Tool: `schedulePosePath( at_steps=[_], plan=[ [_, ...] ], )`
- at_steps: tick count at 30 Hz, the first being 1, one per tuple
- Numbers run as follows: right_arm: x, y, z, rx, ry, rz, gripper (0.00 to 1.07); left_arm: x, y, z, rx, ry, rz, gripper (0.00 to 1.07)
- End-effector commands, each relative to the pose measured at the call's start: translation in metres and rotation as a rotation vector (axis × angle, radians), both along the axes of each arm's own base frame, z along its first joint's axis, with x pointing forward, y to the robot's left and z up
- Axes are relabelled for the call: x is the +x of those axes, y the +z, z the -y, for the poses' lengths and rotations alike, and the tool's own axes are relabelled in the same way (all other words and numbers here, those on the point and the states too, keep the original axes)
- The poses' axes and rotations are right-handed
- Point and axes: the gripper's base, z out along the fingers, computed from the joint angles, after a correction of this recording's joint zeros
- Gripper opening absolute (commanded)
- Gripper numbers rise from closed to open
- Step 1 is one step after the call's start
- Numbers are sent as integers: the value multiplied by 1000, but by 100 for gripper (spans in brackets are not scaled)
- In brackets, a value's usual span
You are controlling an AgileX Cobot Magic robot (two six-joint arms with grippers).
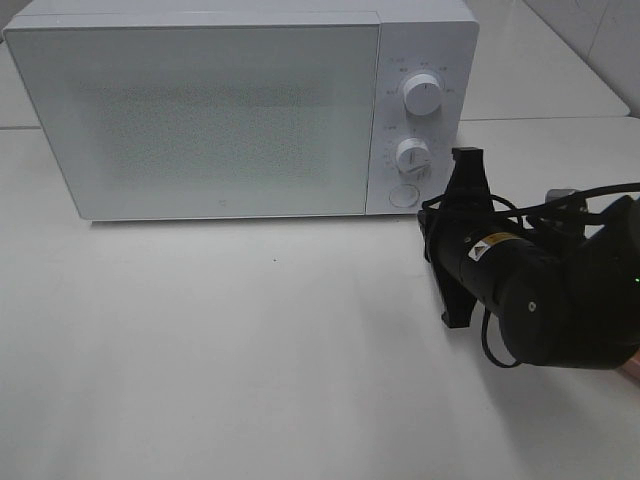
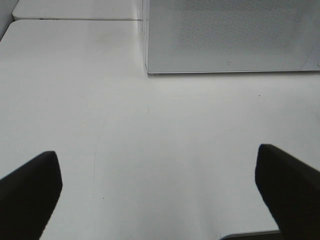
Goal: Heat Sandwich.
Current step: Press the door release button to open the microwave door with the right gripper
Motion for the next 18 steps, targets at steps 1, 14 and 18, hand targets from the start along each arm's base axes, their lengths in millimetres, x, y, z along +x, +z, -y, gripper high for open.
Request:
schedulePosePath(
  at_steps=[1, 14, 18],
  plan=[
    [10, -2, -6, -11, 22, 15, 0, -3, -1, 0, -6, 2, 17, 103],
    [42, -20, -17, -12, 22, 11, 0, -3, -1, 0, -6, 2, 17, 103],
    [53, -21, -14, -9, 4, 21, 0, -3, -1, 0, -5, 3, 17, 103]
  ],
)
